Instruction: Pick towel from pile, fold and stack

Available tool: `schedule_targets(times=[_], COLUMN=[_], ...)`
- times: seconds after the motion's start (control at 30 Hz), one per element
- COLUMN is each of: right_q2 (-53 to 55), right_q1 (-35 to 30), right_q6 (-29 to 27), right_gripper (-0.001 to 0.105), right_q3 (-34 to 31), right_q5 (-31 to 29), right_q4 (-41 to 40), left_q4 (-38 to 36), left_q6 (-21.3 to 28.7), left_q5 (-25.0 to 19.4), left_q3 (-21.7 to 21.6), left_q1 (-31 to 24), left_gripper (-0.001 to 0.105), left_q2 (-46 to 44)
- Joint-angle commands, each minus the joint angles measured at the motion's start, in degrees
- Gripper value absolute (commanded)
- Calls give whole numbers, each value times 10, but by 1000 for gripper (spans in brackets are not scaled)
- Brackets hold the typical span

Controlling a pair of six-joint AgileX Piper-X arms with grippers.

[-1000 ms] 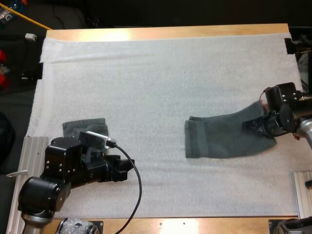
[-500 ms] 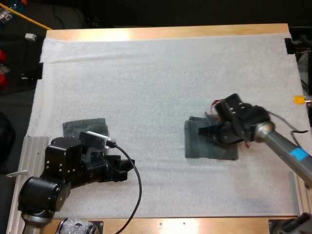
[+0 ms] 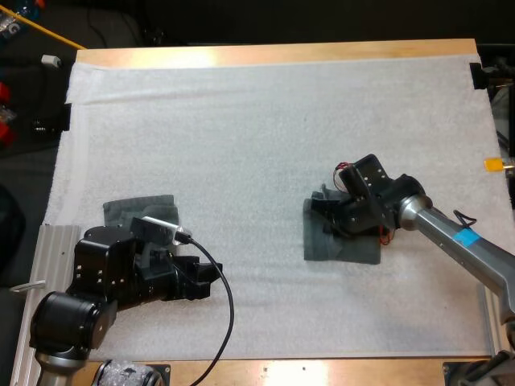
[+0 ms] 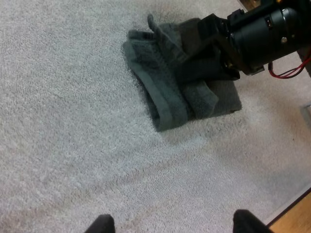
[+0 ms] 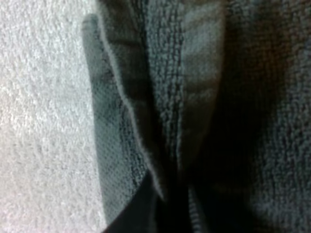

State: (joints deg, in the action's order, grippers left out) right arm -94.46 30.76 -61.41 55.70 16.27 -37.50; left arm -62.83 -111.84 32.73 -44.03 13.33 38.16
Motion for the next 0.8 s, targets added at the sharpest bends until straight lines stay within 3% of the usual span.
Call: schedule_targets(times=[0.0, 0.07, 0.17, 0.57, 0.77], right_q2=[1, 1, 1, 1, 1], right_q1=[1, 1, 2, 71, 96], right_q6=[2, -3, -38, -32, -3], right_gripper=[26, 52, 73, 74, 74], right_q3=[3, 3, 3, 3, 3], right_q5=[16, 40, 88, 114, 79], right_q4=[4, 9, 12, 60, 74], left_q4=[1, 1, 1, 1, 1], left_q6=[3, 8, 10, 12, 12], left_q5=[5, 5, 5, 5, 5], left_q3=[-1, -1, -1, -1, -1], left_q1=[0, 0, 0, 0, 0], left_gripper=[50, 50, 50, 50, 50], left_q2=[0, 0, 0, 0, 0])
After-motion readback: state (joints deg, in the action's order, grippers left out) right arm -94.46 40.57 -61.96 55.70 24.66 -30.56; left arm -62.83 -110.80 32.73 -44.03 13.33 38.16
